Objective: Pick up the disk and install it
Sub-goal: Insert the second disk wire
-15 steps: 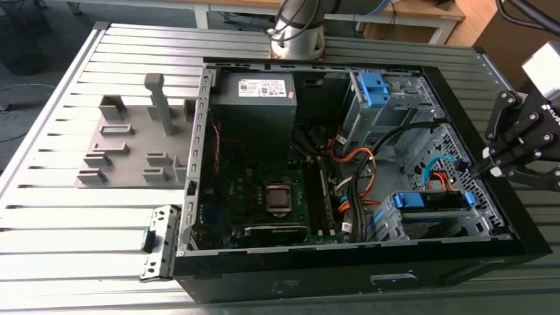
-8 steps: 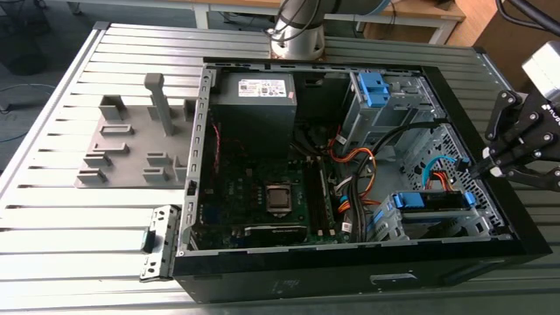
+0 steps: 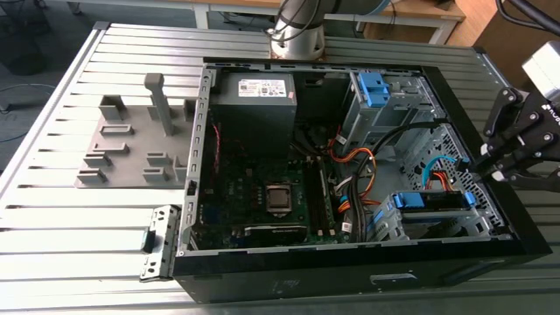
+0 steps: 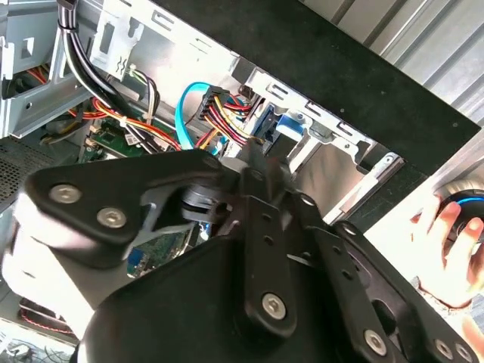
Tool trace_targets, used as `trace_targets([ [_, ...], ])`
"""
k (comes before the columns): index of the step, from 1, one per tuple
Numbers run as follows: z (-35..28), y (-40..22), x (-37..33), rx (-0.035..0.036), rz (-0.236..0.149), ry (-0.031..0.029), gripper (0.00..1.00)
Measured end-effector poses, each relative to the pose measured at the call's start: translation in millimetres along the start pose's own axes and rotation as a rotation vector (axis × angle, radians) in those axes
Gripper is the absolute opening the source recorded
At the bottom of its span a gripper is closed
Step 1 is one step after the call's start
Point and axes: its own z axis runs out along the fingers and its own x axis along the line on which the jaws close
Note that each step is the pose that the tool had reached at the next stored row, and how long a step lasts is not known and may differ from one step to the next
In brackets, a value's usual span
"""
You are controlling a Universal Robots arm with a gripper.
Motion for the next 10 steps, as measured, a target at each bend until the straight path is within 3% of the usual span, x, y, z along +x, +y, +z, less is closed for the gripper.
trace_targets([
  [4, -0.1, 0.0, 0.0, 0.0000, 0.000, 0.0000, 0.36],
  [7, -1.4, 0.2, -0.2, 0.0001, 0.000, 0.0006, 0.36],
  [10, -9.8, 1.1, -1.5, 0.0001, 0.000, 0.0001, 0.36],
])
